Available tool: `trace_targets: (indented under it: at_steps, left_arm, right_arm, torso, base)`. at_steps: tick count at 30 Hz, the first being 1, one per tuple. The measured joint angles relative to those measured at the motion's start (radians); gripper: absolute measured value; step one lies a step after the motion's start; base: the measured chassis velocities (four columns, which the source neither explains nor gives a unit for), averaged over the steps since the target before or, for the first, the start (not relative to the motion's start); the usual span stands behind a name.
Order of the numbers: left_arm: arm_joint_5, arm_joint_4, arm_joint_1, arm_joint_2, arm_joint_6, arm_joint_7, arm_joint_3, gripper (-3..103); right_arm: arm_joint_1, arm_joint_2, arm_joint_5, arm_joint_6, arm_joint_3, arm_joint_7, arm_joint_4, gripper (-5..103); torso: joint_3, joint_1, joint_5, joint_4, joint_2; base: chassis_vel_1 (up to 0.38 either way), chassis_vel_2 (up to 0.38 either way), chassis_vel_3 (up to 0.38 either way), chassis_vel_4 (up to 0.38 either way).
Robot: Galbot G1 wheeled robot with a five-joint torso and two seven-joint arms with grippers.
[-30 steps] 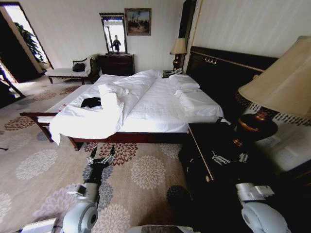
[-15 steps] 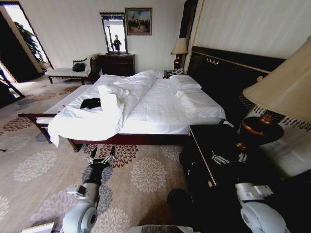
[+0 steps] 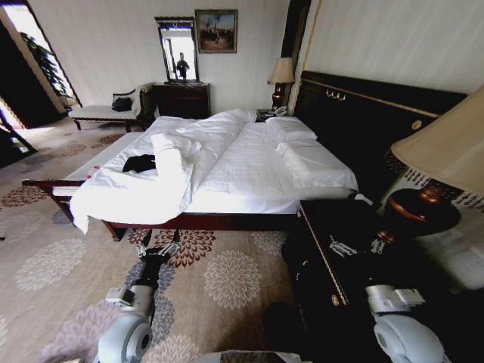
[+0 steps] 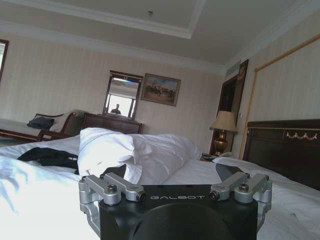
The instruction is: Fold the clothes on the bed.
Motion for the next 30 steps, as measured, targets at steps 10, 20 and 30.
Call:
trace_targets:
  at_steps: [10, 20, 30]
  left_arm:
    - [0.010, -0.004, 0.006, -0.004, -0.002, 0.000, 0.005, 100]
    - [0.016, 0.003, 0.003, -0.009, -0.008, 0.001, 0.017, 100]
    - [0.017, -0.003, 0.008, -0.010, -0.009, 0.001, 0.012, 100]
  right_arm:
    - [0.009, 0.005, 0.000, 0.001, -0.005, 0.000, -0.006, 100]
    - [0.005, 0.005, 0.000, 0.004, -0.001, 0.000, -0.008, 100]
    - [0.008, 0.009, 0.000, 0.006, -0.002, 0.001, -0.008, 100]
  torso:
    - [0.000, 0.000, 0.0000, 0.0001, 0.000]
    - [0.000, 0.000, 0.0000, 0.0000, 0.000]
    - [0.000, 0.000, 0.0001, 0.0002, 0.000]
  base:
    - [-0.050, 0.059, 0.053, -0.063]
    - [-0.097, 0.090, 0.097, -0.093]
    - [-0.124, 0.121, 0.125, -0.127]
